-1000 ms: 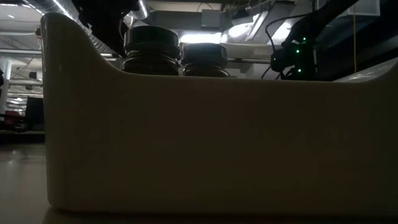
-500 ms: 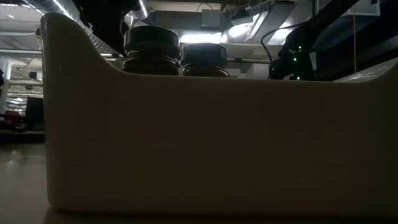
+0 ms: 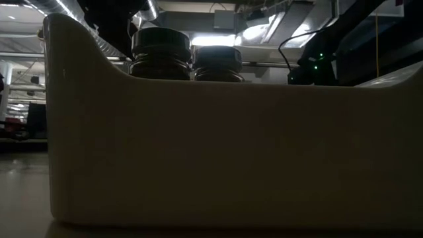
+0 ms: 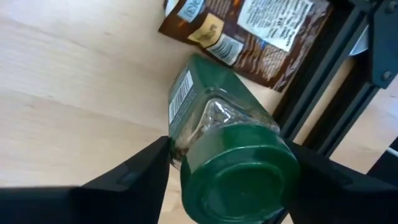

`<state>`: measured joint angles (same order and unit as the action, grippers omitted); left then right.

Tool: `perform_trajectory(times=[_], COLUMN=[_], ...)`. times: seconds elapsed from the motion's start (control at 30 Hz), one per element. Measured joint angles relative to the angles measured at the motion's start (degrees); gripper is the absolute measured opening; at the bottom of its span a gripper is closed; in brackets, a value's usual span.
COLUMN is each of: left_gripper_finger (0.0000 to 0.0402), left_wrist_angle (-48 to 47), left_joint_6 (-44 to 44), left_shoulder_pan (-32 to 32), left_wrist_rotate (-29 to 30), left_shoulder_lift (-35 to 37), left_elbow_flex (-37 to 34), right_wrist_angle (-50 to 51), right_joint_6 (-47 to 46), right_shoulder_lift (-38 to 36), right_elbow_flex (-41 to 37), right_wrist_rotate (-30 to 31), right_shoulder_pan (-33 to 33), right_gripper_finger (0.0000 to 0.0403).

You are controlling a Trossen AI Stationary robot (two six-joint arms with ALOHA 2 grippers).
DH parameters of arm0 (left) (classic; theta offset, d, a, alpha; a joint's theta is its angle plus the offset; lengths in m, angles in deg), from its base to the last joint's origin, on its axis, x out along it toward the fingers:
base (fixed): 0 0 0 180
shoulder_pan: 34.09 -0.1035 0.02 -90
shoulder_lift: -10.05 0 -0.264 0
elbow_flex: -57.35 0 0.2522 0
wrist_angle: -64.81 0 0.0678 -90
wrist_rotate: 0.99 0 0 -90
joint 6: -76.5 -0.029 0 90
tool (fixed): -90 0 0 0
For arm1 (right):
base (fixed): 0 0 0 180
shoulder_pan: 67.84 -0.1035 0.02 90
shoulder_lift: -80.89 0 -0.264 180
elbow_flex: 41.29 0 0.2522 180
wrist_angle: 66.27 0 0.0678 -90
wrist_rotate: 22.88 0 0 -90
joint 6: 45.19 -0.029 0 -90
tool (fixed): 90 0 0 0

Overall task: Sort spices by type
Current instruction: Put the green seasoning bottle into the bottom white bin

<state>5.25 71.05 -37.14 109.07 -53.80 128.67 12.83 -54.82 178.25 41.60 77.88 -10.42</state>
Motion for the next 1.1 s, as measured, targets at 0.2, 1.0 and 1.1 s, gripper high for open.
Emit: perform_trajectory(times=[0.2, 1.0, 1.1], left_gripper_finger=[0.028, 0.028, 0.028], left_wrist_angle=[0.02, -0.06, -0.07], left_joint_6=[-0.06, -0.57, -0.57], left_shoulder_pan=[0.0, 0.0, 0.0], left_wrist_rotate=[0.0, -1.01, -1.03], left_shoulder_lift=[0.0, 0.0, 0.0], left_elbow_flex=[0.0, 0.02, 0.02], right_wrist_angle=[-3.21, -5.51, -5.51], right_joint_6=[0.88, -0.82, -1.8], right_shoulder_lift=[-0.24, 0.0, 0.0], right_elbow_flex=[-0.07, -0.26, -0.26], right_wrist_rotate=[0.2, 0.17, 0.17], right_shoulder_pan=[-0.03, 0.01, 0.01], right_gripper_finger=[0.0262, 0.0306, 0.0303])
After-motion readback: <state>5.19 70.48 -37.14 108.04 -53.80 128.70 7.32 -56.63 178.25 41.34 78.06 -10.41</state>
